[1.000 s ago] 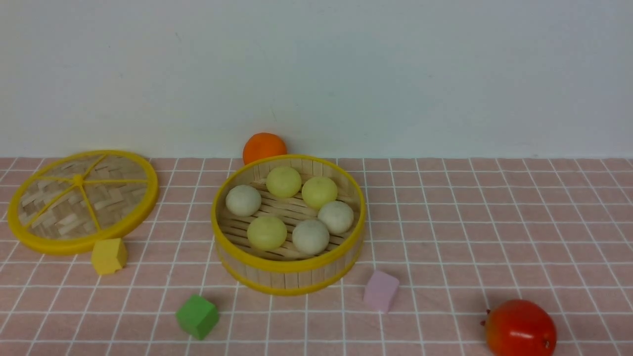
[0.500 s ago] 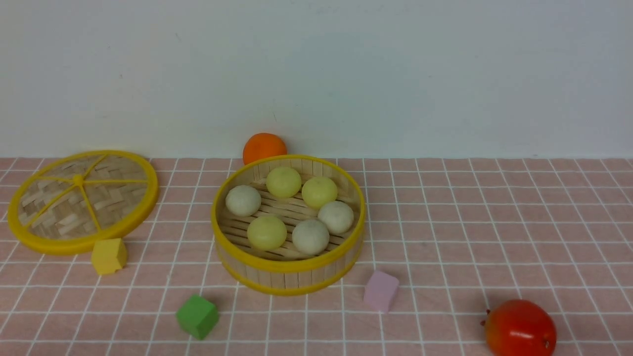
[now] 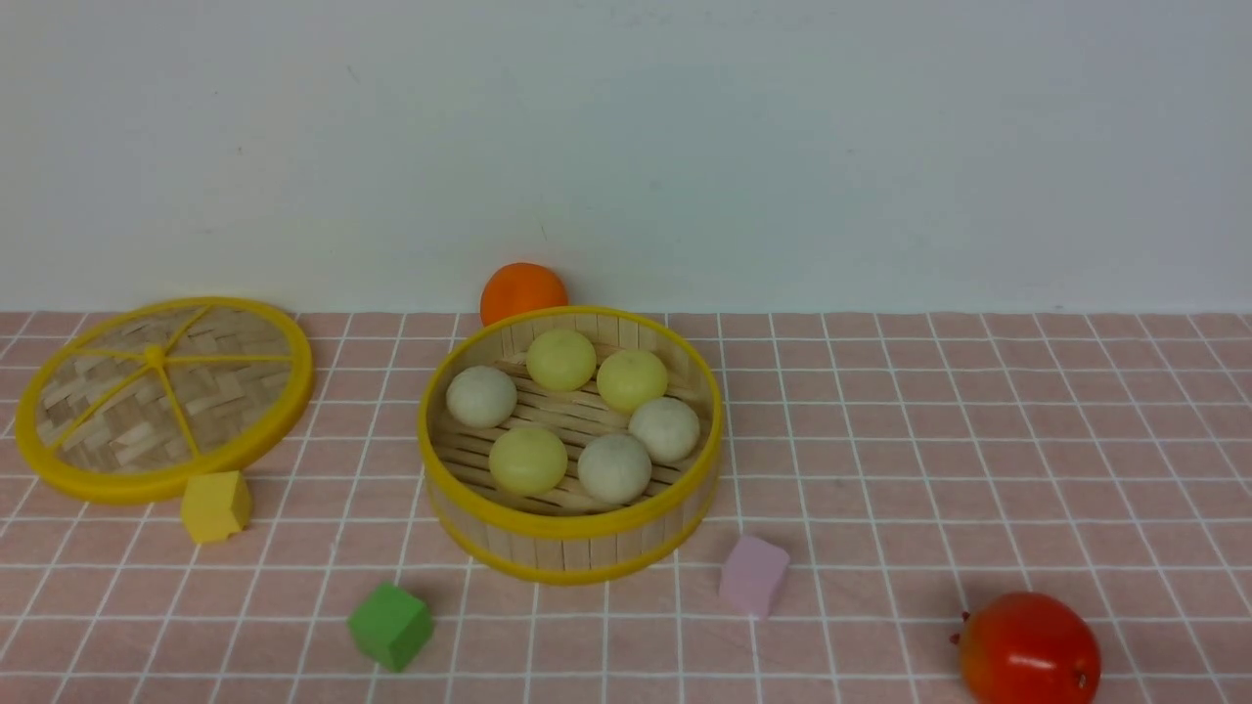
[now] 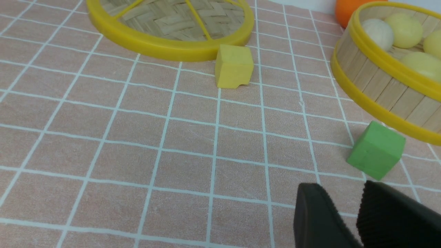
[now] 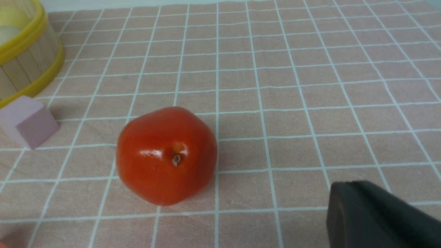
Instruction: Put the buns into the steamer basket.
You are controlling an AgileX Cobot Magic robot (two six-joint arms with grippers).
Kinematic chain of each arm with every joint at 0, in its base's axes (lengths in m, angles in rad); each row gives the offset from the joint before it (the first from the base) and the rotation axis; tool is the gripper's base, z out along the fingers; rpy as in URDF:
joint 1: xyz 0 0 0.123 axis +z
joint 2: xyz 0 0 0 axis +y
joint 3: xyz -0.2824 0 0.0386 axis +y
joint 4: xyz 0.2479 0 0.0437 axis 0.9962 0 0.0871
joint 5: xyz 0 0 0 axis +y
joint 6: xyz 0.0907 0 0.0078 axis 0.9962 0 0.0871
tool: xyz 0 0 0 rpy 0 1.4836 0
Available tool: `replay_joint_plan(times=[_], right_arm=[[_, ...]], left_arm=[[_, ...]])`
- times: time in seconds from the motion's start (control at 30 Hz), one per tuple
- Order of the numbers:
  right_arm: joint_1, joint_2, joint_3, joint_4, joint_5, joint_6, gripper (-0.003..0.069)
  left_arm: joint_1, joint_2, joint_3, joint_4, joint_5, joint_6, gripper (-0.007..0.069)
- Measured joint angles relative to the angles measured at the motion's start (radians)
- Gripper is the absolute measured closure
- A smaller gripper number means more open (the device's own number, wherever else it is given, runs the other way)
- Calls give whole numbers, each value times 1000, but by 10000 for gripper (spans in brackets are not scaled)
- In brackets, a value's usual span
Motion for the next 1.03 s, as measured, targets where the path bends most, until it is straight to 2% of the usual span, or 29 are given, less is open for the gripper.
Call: replay_joint_plan(times=[1.03], right_arm=[[0, 0, 1, 0, 0, 0, 566]], left_arm=[[0, 0, 0, 0, 0, 1, 384]])
